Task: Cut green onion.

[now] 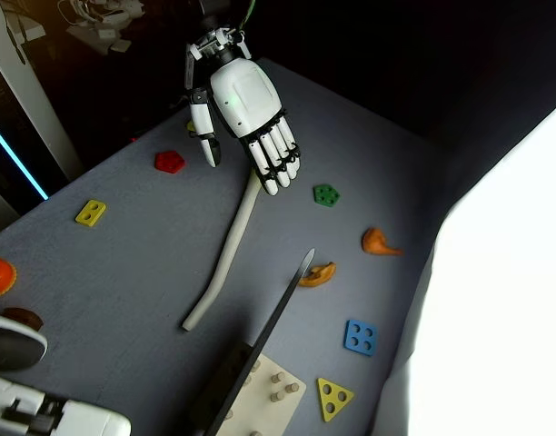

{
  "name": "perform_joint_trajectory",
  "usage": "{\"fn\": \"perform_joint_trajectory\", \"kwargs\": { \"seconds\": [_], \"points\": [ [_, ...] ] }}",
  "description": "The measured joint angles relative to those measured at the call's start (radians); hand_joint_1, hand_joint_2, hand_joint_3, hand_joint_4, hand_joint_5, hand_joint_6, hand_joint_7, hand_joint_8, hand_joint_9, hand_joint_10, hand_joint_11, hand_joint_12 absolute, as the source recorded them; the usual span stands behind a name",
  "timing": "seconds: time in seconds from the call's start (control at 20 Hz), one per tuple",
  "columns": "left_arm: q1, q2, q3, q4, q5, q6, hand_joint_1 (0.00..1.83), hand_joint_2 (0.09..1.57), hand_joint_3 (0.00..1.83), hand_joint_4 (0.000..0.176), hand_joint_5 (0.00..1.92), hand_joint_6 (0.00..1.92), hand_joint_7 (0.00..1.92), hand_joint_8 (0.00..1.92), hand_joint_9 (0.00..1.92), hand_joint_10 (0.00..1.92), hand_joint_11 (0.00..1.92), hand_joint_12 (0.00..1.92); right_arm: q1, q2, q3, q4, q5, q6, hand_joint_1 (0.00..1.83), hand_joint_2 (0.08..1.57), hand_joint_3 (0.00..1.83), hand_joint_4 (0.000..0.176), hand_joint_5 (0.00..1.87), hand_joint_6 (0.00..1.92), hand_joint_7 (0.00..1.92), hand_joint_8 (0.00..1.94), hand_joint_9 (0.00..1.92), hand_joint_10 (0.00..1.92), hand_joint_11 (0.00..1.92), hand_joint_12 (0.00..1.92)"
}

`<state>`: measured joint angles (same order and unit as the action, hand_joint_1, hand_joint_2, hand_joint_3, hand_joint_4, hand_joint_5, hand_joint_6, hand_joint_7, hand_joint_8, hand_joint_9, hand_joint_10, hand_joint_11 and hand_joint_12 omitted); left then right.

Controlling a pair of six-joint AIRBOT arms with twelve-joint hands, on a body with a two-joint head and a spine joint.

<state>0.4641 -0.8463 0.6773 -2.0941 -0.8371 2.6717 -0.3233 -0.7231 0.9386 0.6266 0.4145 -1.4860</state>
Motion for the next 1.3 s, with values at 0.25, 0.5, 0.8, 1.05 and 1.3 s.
{"fn": "perform_joint_trajectory", "kwargs": {
  "seconds": [0.25,0.5,0.8,1.05,1.3],
  "points": [
    [-0.011,0.000,-0.011,-0.060,-0.013,0.002,0.56,1.26,0.00,0.039,0.10,0.01,0.15,0.01,0.09,0.01,0.00,0.36,-0.055,-0.047,0.119,-0.063,-0.021,0.085,1.16,1.04,0.00,0.000,0.00,0.00,0.00,0.00,0.00,0.00,0.00,0.00],
    [-0.026,0.000,-0.040,-0.132,-0.019,0.002,0.52,1.28,0.00,0.053,0.08,0.00,0.14,0.00,0.10,0.00,0.00,0.41,-0.103,-0.121,0.236,-0.192,0.063,0.183,1.14,1.03,0.00,0.000,0.00,0.00,0.00,0.00,0.00,0.00,0.00,0.00],
    [-0.040,-0.005,-0.036,-0.166,-0.058,-0.032,0.55,1.27,0.00,0.048,0.04,0.00,0.15,0.00,0.13,0.01,0.00,0.53,-0.166,-0.221,0.388,-0.265,0.086,0.264,1.15,1.03,0.00,0.003,0.00,0.00,0.00,0.00,0.00,0.00,0.00,0.00],
    [0.003,-0.005,-0.009,-0.055,0.016,-0.082,0.62,1.26,0.00,0.036,0.02,0.01,0.18,0.00,0.18,0.01,0.00,0.44,-0.193,-0.325,0.533,-0.357,0.082,0.388,1.10,1.07,0.00,0.018,0.00,0.00,0.00,0.00,0.00,0.00,0.00,0.00],
    [0.039,-0.003,-0.005,0.008,0.066,-0.119,0.61,1.25,0.00,0.035,0.03,0.00,0.15,0.00,0.18,0.00,0.00,0.65,-0.205,-0.388,0.633,-0.451,0.106,0.531,1.11,1.07,0.00,0.011,0.00,0.00,0.00,0.00,0.00,0.00,0.00,0.00]
  ]
}}
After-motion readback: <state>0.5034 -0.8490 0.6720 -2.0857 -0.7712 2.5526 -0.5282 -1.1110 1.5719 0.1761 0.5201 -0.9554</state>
